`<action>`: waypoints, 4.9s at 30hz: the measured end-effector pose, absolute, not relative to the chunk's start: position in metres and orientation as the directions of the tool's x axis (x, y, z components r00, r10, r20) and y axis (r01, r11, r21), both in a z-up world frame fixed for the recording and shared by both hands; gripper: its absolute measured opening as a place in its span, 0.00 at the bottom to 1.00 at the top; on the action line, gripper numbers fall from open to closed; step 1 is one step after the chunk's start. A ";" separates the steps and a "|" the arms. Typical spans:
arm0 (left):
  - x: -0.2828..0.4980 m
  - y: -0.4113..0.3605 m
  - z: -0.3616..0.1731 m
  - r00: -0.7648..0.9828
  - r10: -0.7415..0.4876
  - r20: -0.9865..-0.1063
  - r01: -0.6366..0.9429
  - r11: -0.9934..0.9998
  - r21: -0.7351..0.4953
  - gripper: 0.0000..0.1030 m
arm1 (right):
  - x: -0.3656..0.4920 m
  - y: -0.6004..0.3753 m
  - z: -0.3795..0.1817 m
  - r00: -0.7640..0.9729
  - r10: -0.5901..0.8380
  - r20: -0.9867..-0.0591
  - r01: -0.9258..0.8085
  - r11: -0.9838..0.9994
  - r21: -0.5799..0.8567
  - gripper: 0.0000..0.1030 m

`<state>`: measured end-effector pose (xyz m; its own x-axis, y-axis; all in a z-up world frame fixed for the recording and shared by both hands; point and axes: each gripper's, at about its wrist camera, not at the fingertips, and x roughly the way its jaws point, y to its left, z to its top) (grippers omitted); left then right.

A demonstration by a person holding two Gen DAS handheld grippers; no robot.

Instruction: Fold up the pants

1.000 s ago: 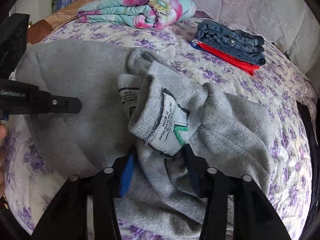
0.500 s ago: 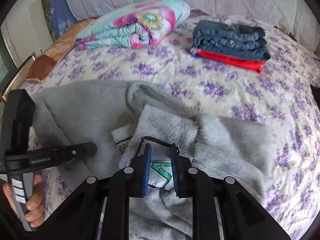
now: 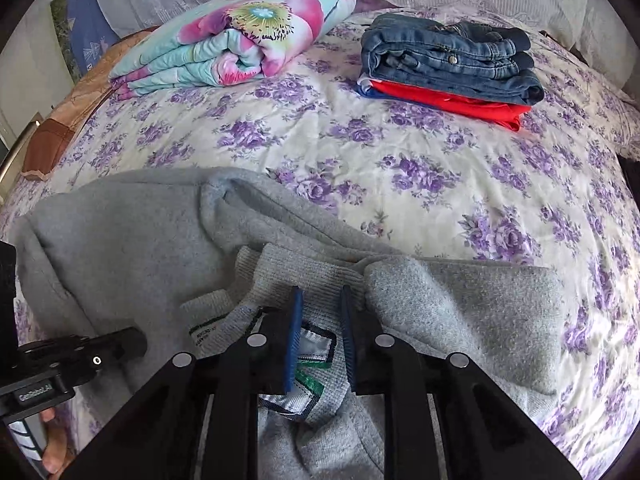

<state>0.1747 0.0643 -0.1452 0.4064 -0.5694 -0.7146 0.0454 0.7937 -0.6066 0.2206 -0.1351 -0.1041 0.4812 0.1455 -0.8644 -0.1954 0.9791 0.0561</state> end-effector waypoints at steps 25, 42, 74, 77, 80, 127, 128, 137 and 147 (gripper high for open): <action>0.084 0.237 -0.073 0.672 -0.457 -0.583 -0.151 0.686 -0.711 0.89 | 0.096 -0.132 -0.072 0.510 0.375 -0.774 -0.323 0.917 0.232 0.32; 0.165 0.210 -0.129 0.666 -0.383 -0.640 -0.225 0.715 -0.662 0.67 | 0.065 -0.148 -0.059 0.535 0.419 -0.734 -0.304 0.906 0.296 0.32; 0.141 0.139 -0.025 0.708 -0.367 -0.603 0.085 0.893 -0.443 0.32 | 0.215 -0.064 -0.125 0.360 0.383 -0.851 -0.303 0.911 0.281 0.13; 0.139 0.125 -0.016 0.715 -0.342 -0.610 0.110 0.916 -0.386 0.32 | 0.198 -0.085 -0.100 0.388 0.440 -0.810 -0.295 0.892 0.343 0.14; 0.136 0.105 -0.004 0.722 -0.329 -0.608 0.140 0.931 -0.337 0.31 | 0.165 -0.121 -0.064 0.493 0.412 -0.767 -0.290 0.908 0.301 0.15; 0.145 -0.068 -0.112 0.441 -0.299 -0.847 0.295 0.939 -0.178 0.75 | 0.169 -0.257 -0.053 0.555 0.325 -0.766 -0.179 0.945 0.272 0.64; 0.145 -0.066 -0.112 0.437 -0.307 -0.845 0.296 0.937 -0.188 0.75 | 0.172 -0.252 -0.055 0.548 0.310 -0.777 -0.193 0.951 0.243 0.65; 0.143 -0.069 -0.102 0.409 -0.398 -0.821 0.371 0.894 -0.249 0.75 | 0.165 -0.257 -0.034 0.597 0.252 -0.762 -0.110 0.966 0.234 0.17; 0.147 -0.109 -0.118 0.365 -0.368 -0.855 0.441 0.878 -0.189 0.88 | 0.198 -0.282 -0.108 0.527 0.134 -0.839 0.054 0.980 0.190 0.27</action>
